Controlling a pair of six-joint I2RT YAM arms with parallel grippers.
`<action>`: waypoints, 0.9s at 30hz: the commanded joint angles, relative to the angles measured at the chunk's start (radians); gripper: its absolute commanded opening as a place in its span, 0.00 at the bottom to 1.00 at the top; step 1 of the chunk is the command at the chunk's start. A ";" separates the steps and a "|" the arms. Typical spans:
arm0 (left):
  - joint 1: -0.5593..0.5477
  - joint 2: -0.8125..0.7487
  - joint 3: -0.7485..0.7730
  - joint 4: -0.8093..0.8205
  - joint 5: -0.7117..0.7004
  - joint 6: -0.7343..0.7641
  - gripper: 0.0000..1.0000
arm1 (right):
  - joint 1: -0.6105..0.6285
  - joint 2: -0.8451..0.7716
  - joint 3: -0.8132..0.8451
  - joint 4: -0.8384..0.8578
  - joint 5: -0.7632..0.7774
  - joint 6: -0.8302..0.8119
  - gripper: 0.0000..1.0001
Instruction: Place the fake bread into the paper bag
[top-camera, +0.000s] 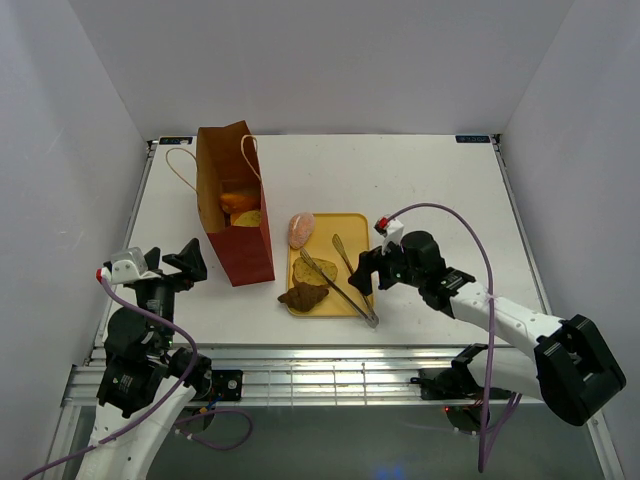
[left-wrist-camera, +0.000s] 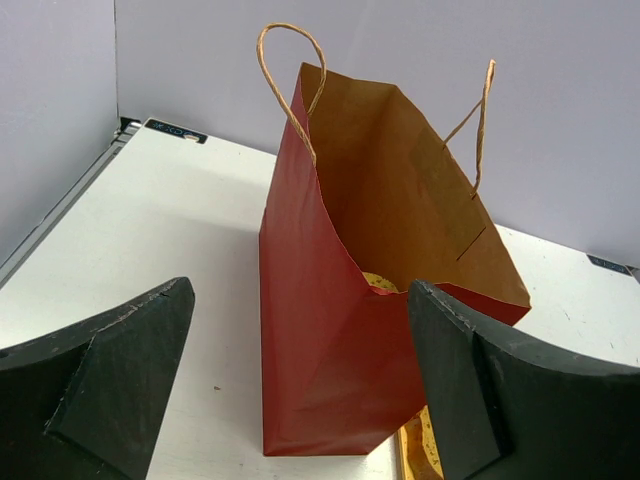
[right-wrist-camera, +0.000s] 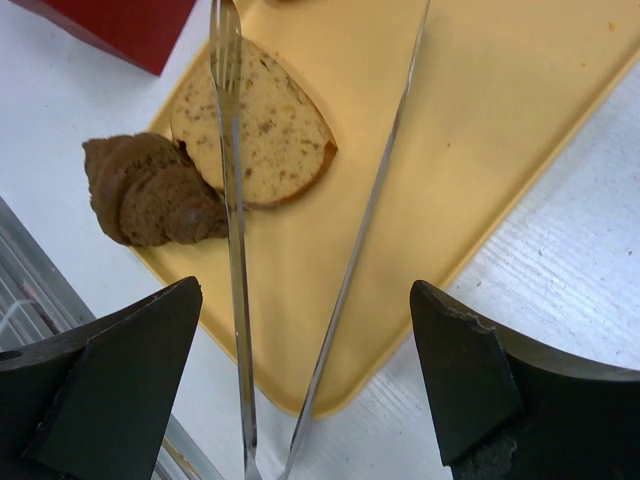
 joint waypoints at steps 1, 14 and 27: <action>-0.005 0.015 -0.009 -0.005 0.007 0.002 0.98 | 0.004 0.008 -0.013 0.041 -0.025 -0.057 0.90; -0.005 0.018 -0.011 -0.003 -0.003 0.002 0.98 | 0.042 0.127 -0.001 0.069 -0.035 -0.060 0.90; -0.005 0.013 -0.009 -0.003 -0.004 0.004 0.94 | 0.094 0.198 0.010 0.090 -0.051 -0.048 0.90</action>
